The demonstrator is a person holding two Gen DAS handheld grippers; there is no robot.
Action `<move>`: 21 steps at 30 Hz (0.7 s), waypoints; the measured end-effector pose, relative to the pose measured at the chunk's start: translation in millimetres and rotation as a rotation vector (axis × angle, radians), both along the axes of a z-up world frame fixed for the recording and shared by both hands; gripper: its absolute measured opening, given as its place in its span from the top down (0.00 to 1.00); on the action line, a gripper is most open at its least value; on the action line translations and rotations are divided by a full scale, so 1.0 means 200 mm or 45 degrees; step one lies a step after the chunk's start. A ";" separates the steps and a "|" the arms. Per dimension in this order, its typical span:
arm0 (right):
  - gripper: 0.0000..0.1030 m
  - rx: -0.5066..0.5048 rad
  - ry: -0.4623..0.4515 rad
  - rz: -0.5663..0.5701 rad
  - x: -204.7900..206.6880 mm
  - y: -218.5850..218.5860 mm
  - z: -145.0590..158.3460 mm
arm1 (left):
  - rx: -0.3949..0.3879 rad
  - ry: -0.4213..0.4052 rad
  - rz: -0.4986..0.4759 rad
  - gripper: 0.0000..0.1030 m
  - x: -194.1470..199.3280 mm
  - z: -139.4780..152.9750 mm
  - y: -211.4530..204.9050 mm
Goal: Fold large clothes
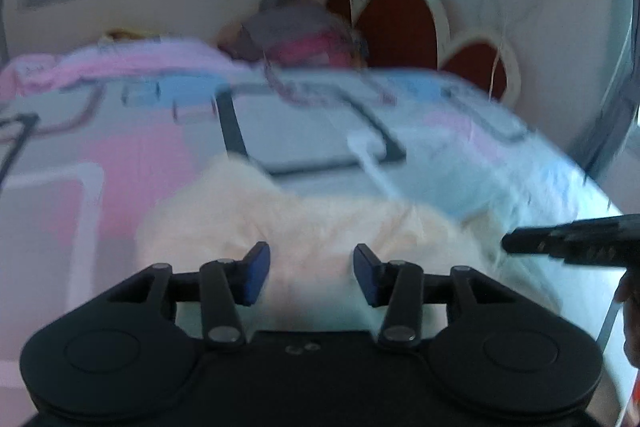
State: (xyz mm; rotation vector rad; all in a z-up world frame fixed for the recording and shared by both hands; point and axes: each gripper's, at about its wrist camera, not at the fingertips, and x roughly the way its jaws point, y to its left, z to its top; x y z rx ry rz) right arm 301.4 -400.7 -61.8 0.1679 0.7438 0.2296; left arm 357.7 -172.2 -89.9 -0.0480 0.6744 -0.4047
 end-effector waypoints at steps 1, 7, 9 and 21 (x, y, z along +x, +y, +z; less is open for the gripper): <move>0.80 0.013 -0.020 0.020 0.03 0.03 0.06 | -0.001 -0.022 0.012 0.54 0.01 0.03 0.01; 0.80 0.047 0.064 0.151 0.29 0.31 0.01 | 0.024 0.008 0.066 0.54 0.22 0.04 0.02; 0.80 0.037 0.125 0.150 0.35 0.37 -0.09 | 0.040 0.052 0.056 0.55 0.28 -0.01 0.02; 0.80 0.009 0.144 0.107 0.34 0.37 -0.32 | 0.096 0.149 0.042 0.53 0.32 -0.22 -0.03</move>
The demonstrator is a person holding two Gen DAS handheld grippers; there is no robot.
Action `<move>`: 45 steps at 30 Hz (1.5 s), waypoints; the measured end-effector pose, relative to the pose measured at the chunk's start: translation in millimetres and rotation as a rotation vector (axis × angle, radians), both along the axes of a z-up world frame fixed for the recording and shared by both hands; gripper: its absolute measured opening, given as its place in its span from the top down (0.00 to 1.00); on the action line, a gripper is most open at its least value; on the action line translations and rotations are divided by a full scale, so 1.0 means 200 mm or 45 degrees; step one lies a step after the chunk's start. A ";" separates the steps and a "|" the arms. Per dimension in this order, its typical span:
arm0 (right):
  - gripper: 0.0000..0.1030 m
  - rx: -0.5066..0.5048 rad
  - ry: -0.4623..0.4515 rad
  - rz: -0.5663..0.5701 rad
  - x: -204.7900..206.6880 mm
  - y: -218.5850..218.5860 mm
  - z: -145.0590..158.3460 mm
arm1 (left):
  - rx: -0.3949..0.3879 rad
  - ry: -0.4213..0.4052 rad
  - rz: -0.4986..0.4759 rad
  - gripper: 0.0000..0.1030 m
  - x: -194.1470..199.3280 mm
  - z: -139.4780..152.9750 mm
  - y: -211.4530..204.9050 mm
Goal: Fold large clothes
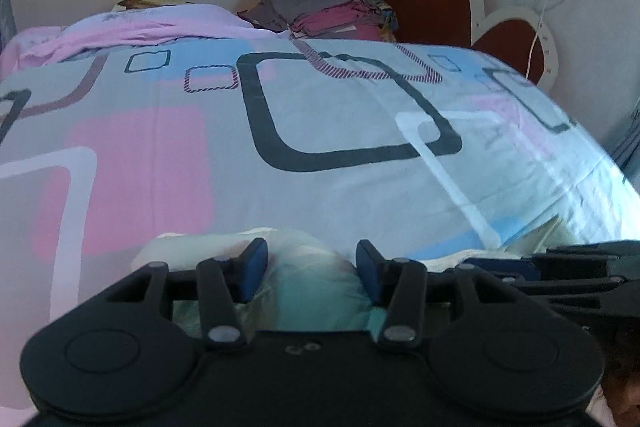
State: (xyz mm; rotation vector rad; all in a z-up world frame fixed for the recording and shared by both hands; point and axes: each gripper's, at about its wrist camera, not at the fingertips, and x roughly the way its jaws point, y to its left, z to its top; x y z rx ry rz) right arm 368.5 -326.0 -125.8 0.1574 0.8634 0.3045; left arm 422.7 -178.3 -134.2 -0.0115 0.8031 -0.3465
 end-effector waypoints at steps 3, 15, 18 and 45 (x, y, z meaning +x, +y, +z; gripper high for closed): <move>0.80 0.021 0.011 0.001 0.00 -0.02 0.02 | 0.043 -0.041 -0.005 0.46 -0.03 0.05 -0.01; 0.21 0.133 -0.072 -0.087 -0.33 -0.23 0.26 | 0.106 -0.146 0.000 0.03 -0.38 0.28 -0.03; 0.21 0.139 -0.076 -0.051 -0.44 -0.28 0.31 | 0.077 -0.143 0.000 0.03 -0.49 0.31 -0.03; 0.00 0.835 0.388 -0.053 -0.59 -0.80 -0.14 | -0.605 0.316 0.214 0.12 -0.69 -0.02 0.43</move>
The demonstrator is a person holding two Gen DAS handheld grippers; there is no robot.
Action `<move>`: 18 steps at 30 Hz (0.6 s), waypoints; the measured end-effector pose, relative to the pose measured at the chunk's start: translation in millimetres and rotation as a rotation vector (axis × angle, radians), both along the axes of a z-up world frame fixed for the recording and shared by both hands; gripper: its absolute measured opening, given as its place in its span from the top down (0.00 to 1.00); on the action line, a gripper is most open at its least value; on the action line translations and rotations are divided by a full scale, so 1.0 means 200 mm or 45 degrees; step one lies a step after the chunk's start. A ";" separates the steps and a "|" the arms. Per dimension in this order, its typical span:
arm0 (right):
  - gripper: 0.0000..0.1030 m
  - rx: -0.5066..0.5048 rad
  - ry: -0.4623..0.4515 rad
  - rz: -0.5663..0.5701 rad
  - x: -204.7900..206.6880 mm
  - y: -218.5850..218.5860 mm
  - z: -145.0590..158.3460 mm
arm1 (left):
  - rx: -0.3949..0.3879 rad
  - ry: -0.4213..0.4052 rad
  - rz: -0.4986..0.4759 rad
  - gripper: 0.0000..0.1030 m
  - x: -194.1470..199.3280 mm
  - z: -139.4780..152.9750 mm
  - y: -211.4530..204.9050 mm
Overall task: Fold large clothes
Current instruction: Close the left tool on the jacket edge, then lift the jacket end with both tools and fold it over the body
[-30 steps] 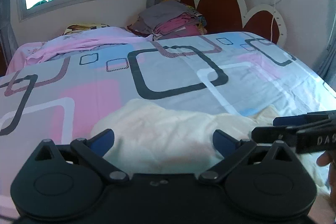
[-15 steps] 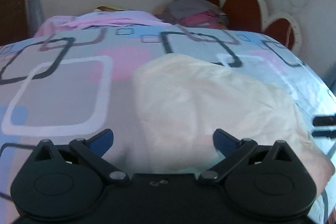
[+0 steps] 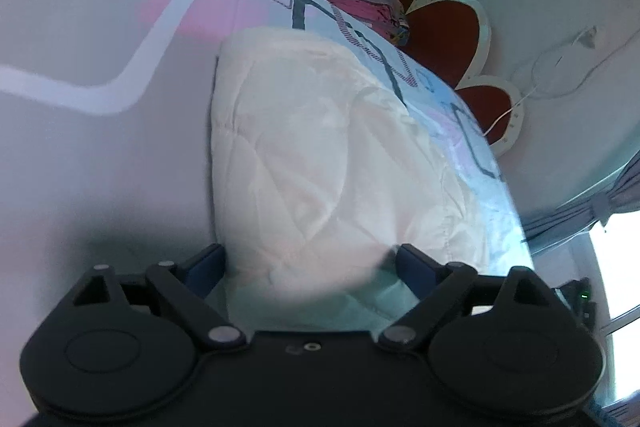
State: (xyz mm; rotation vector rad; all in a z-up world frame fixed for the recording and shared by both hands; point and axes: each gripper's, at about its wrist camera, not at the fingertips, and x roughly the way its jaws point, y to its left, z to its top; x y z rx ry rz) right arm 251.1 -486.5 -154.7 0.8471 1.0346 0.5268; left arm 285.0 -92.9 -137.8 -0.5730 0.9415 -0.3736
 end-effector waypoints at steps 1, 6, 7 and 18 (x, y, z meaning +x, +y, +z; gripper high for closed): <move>0.00 -0.006 -0.006 0.024 0.02 0.02 0.00 | -0.007 0.003 0.005 0.12 0.00 -0.01 0.00; 0.00 0.005 -0.028 0.108 0.12 0.08 0.00 | -0.024 -0.006 -0.013 0.11 0.05 -0.03 -0.02; 0.00 -0.008 -0.039 0.122 0.13 0.10 0.00 | -0.038 0.001 -0.006 0.10 0.05 -0.04 -0.01; 0.21 -0.101 -0.150 0.173 0.10 0.23 0.08 | -0.097 -0.117 -0.055 0.28 0.08 -0.03 -0.06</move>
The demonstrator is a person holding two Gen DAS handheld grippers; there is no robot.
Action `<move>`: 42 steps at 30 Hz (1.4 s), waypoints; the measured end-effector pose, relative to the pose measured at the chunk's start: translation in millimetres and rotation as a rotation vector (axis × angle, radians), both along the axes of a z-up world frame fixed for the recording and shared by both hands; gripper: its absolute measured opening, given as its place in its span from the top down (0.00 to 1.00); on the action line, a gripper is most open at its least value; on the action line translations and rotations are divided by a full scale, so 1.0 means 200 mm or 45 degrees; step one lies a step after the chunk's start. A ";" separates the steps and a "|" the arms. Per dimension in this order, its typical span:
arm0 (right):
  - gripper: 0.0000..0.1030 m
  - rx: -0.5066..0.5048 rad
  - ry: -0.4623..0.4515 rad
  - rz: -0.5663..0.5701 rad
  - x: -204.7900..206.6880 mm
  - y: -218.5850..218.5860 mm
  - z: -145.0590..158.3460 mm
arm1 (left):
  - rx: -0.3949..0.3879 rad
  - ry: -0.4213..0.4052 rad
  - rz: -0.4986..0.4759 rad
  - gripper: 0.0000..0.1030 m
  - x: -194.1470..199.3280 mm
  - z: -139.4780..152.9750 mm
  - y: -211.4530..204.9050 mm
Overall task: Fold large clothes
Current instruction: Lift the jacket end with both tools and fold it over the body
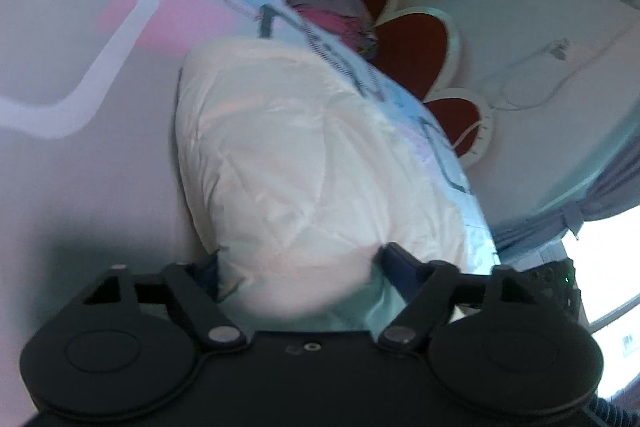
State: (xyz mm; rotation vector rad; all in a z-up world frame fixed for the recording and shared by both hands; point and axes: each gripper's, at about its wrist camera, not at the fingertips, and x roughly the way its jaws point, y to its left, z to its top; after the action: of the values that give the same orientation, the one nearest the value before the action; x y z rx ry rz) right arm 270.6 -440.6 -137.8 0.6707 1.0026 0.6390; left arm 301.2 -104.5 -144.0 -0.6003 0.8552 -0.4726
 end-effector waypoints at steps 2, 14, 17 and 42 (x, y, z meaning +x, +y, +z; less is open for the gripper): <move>0.21 -0.013 -0.028 0.003 -0.02 0.06 0.05 | 0.004 -0.027 -0.040 0.29 0.00 0.03 0.02; 0.21 -0.048 -0.231 0.089 0.03 0.88 0.38 | -0.020 -0.249 -0.037 0.31 -0.08 0.29 0.66; 0.22 -0.040 -0.261 0.145 0.10 1.20 0.42 | -0.005 -0.274 0.024 0.31 -0.13 0.33 0.93; 0.21 -0.279 -0.204 0.018 0.09 1.84 0.27 | 0.124 -0.163 0.408 0.25 -0.45 0.15 1.95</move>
State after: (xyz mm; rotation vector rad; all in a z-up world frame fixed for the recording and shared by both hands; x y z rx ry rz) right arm 288.9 -72.1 -83.8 0.4137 0.9127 0.5756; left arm 210.9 286.3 -113.0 -0.5976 0.6414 -0.1750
